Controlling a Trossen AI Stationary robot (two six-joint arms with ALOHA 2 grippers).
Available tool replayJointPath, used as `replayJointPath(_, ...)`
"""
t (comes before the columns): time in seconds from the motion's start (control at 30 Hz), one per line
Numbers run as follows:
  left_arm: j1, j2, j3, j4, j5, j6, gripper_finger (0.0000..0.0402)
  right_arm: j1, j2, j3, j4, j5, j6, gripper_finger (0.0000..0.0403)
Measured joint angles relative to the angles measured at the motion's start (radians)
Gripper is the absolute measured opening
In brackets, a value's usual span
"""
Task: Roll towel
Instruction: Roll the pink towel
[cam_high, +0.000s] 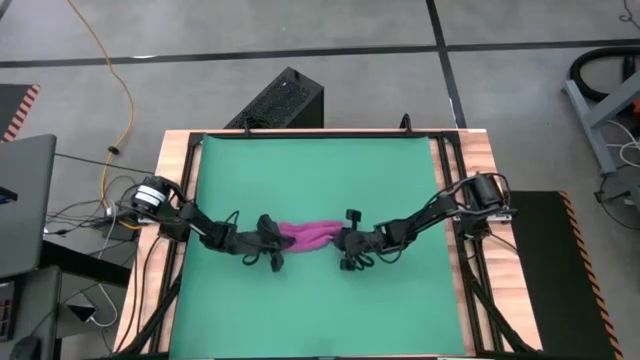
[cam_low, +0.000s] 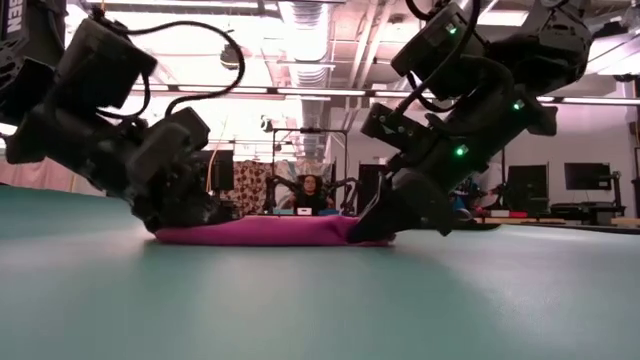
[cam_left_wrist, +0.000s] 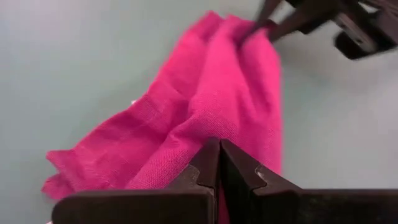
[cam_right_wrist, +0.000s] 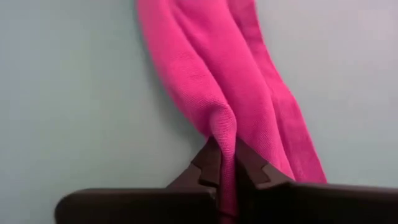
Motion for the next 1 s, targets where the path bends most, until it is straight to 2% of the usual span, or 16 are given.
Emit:
replayJointPath(0.17, -0.047, -0.046, -0.001, 0.090, 0.064, -0.005, 0.0000, -0.005, -0.065, -0.004, -0.061, -0.108, 0.117, 0.0018)
replayJointPath(0.43, -0.067, -0.205, -0.002, -0.045, 0.018, -0.002, 0.0000, -0.045, -0.204, -0.007, -0.210, -0.247, 0.313, 0.0017)
replayJointPath(0.6, -0.066, -0.264, -0.002, -0.073, 0.006, 0.043, 0.0000, -0.081, -0.224, -0.005, -0.231, -0.353, 0.419, 0.0017)
replayJointPath(0.73, -0.066, -0.286, 0.022, -0.078, 0.016, 0.094, 0.0000, -0.110, -0.225, -0.004, -0.289, -0.381, 0.544, 0.0017)
replayJointPath(0.87, -0.071, -0.286, 0.095, -0.224, 0.058, 0.143, 0.0000, -0.126, -0.232, -0.004, -0.294, -0.390, 0.595, 0.0017)
replayJointPath(1.0, -0.096, -0.285, 0.178, -0.437, -0.038, 0.213, 0.0000, -0.129, -0.265, -0.004, -0.297, -0.416, 0.640, 0.0017)
